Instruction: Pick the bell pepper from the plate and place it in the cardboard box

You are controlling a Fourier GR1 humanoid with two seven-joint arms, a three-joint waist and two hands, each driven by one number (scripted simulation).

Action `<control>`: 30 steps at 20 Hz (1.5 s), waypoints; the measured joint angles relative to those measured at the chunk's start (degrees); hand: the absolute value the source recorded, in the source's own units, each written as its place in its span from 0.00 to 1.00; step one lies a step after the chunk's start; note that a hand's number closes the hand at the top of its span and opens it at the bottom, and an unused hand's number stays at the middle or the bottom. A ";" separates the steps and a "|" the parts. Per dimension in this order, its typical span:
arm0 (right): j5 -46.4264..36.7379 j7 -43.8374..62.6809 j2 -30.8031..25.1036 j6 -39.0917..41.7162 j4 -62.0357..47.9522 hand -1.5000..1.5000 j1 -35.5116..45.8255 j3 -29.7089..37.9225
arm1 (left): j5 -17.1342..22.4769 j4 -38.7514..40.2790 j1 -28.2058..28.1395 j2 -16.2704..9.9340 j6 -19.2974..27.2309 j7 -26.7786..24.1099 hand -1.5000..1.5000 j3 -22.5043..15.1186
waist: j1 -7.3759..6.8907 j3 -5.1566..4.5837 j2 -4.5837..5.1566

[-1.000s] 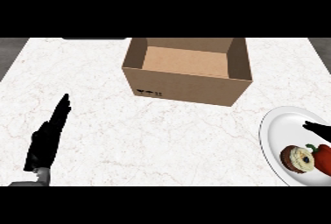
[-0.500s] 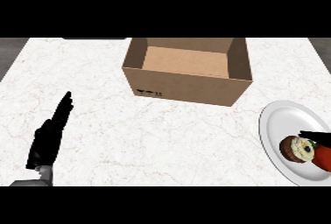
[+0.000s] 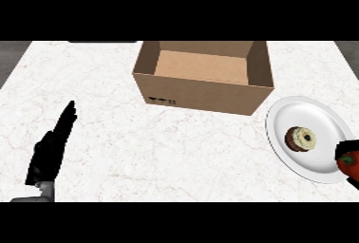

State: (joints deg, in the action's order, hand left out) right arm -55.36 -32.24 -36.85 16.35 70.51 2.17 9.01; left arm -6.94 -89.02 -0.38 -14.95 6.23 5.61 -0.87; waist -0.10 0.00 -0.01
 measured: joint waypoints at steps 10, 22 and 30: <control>-3.80 -4.82 -0.03 -1.99 -15.67 1.00 27.36 -3.62 | -0.91 0.81 5.20 1.64 -2.00 -0.12 0.50 -3.61 | -8.06 0.34 2.34; -0.22 -17.94 -0.72 -3.29 -36.65 1.00 49.30 1.11 | -1.16 2.04 6.33 1.83 -1.91 0.18 0.50 -3.17 | -7.11 0.29 2.28; 8.71 -21.16 1.51 1.67 -44.36 1.00 59.63 4.88 | -1.35 1.82 4.65 1.67 -1.45 -0.26 0.50 -2.58 | -5.78 0.20 1.65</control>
State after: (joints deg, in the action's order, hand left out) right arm -46.66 -53.40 -35.34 18.02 26.15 61.80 13.89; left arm -8.29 -87.20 4.27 -13.29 4.78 5.35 -3.44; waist -5.88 0.20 1.64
